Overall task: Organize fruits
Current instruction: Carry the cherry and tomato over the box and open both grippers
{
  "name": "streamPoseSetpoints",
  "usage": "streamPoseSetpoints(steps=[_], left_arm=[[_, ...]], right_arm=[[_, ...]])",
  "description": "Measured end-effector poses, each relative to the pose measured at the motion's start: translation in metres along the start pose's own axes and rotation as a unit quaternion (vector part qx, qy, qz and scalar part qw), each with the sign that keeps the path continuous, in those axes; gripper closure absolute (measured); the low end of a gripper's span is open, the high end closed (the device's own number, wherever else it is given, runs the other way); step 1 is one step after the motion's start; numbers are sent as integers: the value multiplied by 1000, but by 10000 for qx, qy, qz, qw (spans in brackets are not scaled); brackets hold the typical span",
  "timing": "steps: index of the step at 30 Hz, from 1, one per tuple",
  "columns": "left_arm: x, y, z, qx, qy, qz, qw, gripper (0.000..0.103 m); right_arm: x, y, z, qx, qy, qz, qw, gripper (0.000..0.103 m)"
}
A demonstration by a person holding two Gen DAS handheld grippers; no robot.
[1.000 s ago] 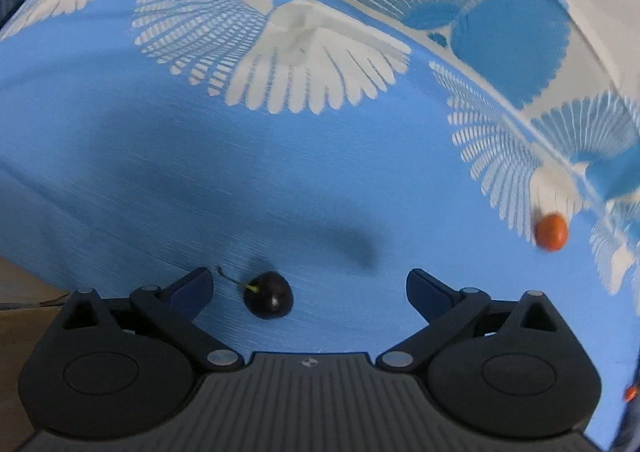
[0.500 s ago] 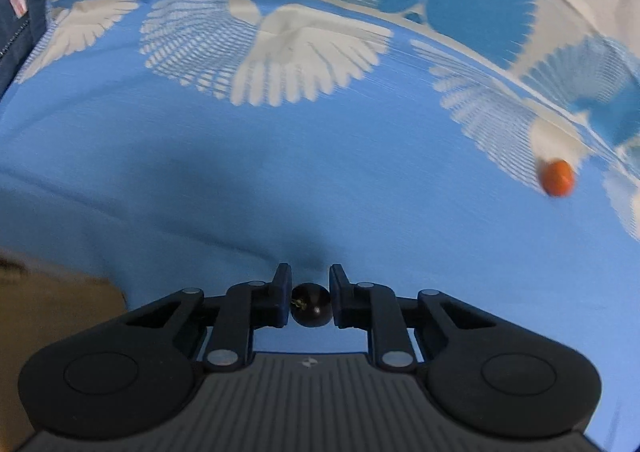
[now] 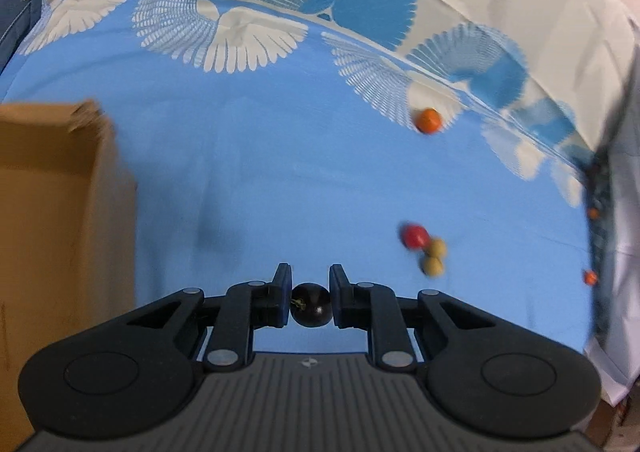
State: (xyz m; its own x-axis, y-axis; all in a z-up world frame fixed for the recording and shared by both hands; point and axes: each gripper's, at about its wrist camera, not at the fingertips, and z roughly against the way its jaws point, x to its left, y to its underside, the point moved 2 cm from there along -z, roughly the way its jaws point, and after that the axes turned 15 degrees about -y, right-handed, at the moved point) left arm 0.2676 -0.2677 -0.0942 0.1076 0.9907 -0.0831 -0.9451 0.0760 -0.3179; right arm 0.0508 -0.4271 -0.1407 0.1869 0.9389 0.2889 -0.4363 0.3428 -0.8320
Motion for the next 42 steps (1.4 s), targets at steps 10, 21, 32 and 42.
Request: streamPoseSetpoints(steps=[10, 21, 32, 42], left_arm=[[90, 40, 95, -244, 262, 437, 9984, 81], [206, 66, 159, -743, -227, 906, 9928, 87], [261, 95, 131, -873, -1350, 681, 9846, 88], [276, 114, 117, -1216, -2171, 236, 9683, 15]], right_arm=[[97, 0, 57, -96, -920, 339, 9951, 60], [208, 2, 78, -15, -1894, 959, 9772, 60], [289, 25, 37, 425, -2180, 1749, 9592, 60], [323, 78, -24, 1596, -2251, 2409, 9305, 60]])
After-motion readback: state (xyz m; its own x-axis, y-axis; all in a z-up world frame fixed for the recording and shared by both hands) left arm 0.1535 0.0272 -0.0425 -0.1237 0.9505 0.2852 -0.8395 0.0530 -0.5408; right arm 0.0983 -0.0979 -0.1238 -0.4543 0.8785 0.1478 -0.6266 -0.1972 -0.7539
